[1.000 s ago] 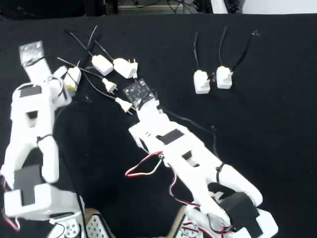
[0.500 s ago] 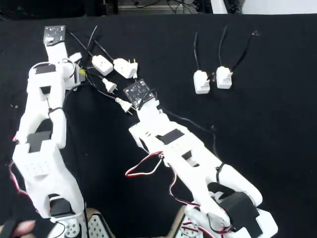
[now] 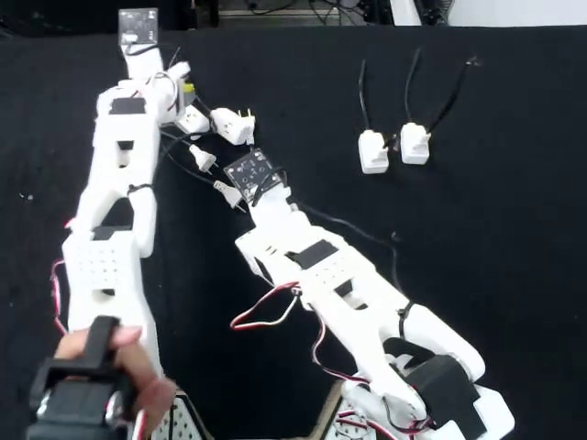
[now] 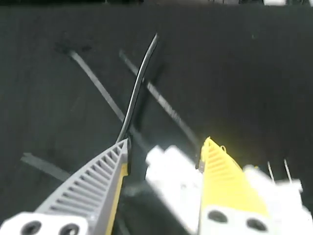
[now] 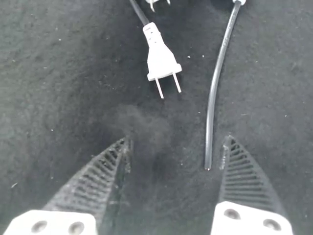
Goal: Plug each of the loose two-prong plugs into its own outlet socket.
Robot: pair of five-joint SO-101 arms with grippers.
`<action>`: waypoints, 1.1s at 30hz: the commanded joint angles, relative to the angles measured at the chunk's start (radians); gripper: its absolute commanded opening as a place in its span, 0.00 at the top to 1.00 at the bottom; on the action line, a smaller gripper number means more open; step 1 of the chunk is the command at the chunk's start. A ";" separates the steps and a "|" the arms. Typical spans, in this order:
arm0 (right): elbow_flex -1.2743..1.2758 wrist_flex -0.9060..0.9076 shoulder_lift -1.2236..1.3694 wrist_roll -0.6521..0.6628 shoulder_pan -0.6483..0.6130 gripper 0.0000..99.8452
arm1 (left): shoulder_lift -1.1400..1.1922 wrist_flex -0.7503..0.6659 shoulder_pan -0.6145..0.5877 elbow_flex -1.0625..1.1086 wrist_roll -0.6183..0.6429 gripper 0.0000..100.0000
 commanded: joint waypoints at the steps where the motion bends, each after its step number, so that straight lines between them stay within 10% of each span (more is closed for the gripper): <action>1: -0.010 -0.020 0.002 -0.008 -0.015 0.72 | 0.135 -0.129 0.024 -0.203 0.031 0.76; 15: -0.010 -0.018 0.002 -0.008 -0.017 0.72 | 0.522 0.147 0.070 -0.792 0.032 0.76; 24: -0.008 -0.017 0.002 -0.008 -0.015 0.72 | 0.583 0.296 0.110 -0.794 0.037 0.76; 33: -0.008 -0.017 0.002 -0.008 -0.014 0.72 | 0.517 0.747 0.038 -0.940 -0.014 0.75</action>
